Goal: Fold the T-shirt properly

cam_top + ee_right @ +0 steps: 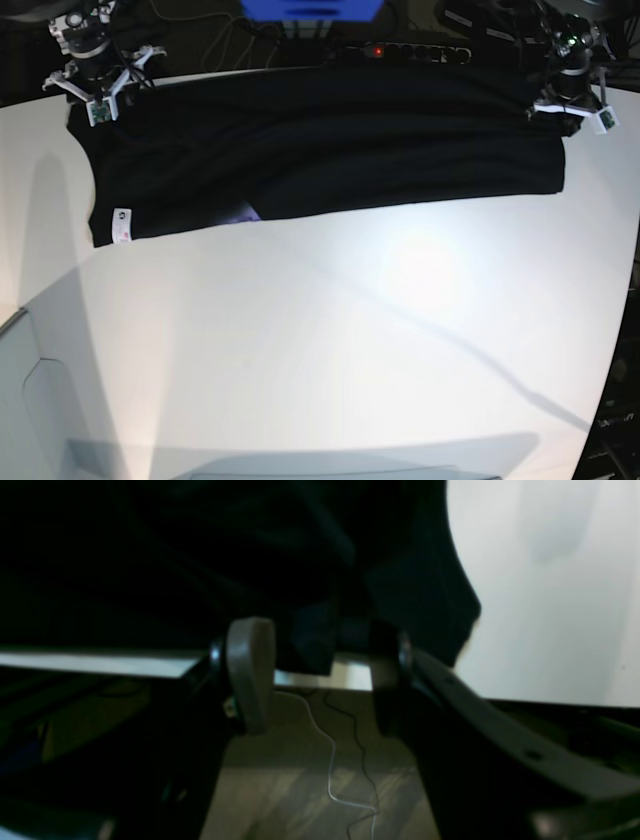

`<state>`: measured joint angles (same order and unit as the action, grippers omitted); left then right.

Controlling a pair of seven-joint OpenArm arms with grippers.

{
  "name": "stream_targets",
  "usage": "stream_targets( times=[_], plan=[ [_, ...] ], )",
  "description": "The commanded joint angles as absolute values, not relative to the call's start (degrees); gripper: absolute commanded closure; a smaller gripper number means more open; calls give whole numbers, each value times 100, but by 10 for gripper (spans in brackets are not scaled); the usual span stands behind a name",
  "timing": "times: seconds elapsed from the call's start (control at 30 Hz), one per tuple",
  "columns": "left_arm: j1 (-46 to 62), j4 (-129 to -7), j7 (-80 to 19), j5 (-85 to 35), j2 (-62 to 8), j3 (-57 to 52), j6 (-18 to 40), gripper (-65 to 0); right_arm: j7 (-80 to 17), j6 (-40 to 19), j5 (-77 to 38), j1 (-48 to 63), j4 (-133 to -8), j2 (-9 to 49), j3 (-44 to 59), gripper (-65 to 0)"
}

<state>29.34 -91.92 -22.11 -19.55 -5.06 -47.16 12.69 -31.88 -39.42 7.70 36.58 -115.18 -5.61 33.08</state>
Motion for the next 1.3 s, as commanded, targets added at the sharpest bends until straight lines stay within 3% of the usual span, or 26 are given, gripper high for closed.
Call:
stream_targets(
  times=[0.0,0.2,0.47,0.67,1.27],
  plan=[
    [2958,-9305,-2097,-1956,-585,-4752,1226,-1,-3134,-4000,752,3688,-11591,-541,3327,-310],
    [2958,-9305,-2097,-1956,-585,-4752,1226,-1,-3143,-4000,752,3574,-11582,-541,3231,-302],
    [2958,-9314,-2097,-1956,-585,-4752,1226,-1,-3152,-4000,752,3556,-11591,-523,3029,-184],
    [2958,-9314,-2097,-1956,-585,-4752,1226,-1,-3108,-4000,752,3433,-11591,-523,3020,-2],
    [2976,-9314,-2097,-1956,-585,-4752,1226,-1,-3099,-4000,769,3213,-11635,-242,3415,0]
  ],
)
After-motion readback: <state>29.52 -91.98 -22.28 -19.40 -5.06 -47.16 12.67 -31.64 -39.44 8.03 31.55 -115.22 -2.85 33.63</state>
